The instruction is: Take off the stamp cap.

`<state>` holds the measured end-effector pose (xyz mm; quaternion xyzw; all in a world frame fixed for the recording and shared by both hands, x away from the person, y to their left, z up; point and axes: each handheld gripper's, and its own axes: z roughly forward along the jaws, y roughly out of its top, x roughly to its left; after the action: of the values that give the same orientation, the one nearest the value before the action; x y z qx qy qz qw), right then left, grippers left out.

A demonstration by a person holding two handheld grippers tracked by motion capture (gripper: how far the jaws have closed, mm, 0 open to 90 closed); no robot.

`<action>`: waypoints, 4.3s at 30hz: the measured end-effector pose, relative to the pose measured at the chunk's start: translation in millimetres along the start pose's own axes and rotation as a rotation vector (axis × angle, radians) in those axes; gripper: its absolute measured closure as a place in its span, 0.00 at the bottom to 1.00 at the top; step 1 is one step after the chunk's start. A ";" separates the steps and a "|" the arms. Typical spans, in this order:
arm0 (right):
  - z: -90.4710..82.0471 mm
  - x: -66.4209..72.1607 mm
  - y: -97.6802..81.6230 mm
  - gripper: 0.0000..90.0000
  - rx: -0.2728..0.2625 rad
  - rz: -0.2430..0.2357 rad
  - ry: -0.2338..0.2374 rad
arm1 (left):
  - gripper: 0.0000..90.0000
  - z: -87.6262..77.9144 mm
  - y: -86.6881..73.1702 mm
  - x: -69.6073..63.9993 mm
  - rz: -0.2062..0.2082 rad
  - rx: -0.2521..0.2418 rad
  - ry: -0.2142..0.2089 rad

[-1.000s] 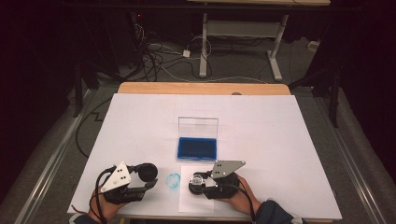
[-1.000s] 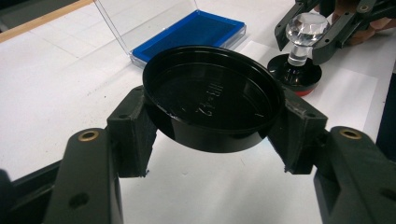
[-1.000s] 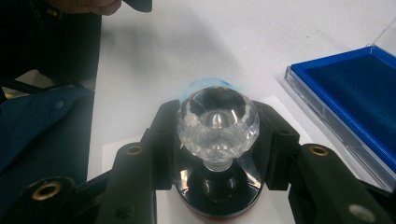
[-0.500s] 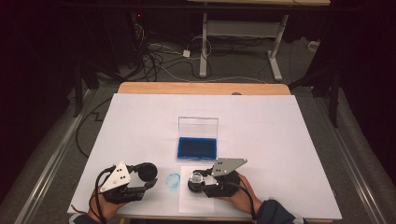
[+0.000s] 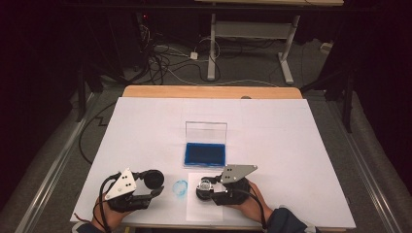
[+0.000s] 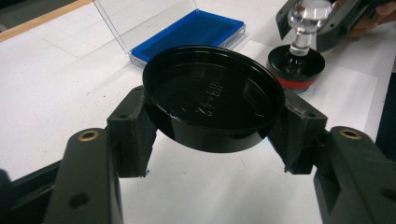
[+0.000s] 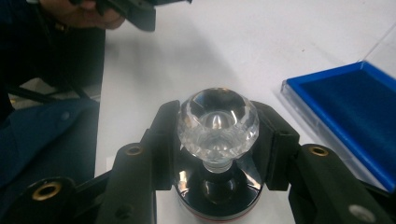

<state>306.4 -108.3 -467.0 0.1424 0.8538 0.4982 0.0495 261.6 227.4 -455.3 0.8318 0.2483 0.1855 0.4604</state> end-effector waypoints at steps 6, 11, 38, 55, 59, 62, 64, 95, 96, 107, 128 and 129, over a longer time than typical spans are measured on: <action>5.0 -0.3 -2.9 0.63 0.013 -0.002 0.004 | 0.40 -0.5 -0.3 0.3 -0.001 -0.002 0.000; 4.6 -2.0 -4.0 0.63 0.015 0.008 0.004 | 0.40 -0.2 -0.4 0.2 -0.001 0.000 -0.002; 5.5 -1.3 -6.1 0.63 0.036 0.000 0.002 | 0.40 -0.3 -0.1 0.2 0.000 0.003 -0.003; 5.6 -1.1 -6.3 0.63 0.034 -0.004 0.000 | 0.40 0.2 -0.1 0.2 0.000 0.004 -0.003; 5.6 -0.9 -5.9 0.63 0.038 -0.006 -0.001 | 0.40 -0.1 0.0 0.2 -0.001 0.001 -0.003; 5.6 -1.2 -5.9 0.63 0.037 -0.005 0.001 | 0.40 -0.2 0.2 0.2 0.000 -0.001 -0.001; 5.7 -0.8 -5.1 0.63 0.038 -0.004 0.000 | 0.40 0.0 0.0 0.4 -0.001 0.000 -0.001; -28.3 -6.9 22.6 0.63 -0.108 0.011 -0.044 | 0.40 4.5 0.4 -3.7 0.006 0.000 -0.014; -30.1 -7.5 23.7 0.63 -0.119 0.015 -0.041 | 0.40 5.3 0.6 -4.0 0.008 0.002 -0.018; -44.7 -8.1 33.3 0.63 -0.170 0.013 -0.058 | 0.40 14.3 4.5 -10.5 0.017 0.004 -0.041; -61.5 -3.1 46.6 0.63 -0.253 0.024 -0.036 | 0.40 48.5 19.6 -28.4 0.029 0.022 -0.144; -61.6 -2.5 47.3 0.63 -0.254 0.019 -0.035 | 0.40 50.4 20.2 -29.5 0.027 0.020 -0.152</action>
<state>304.0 -138.6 -395.5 0.1517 0.7816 0.6001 0.0772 269.8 167.0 -466.0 0.8514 0.2034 0.1255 0.4669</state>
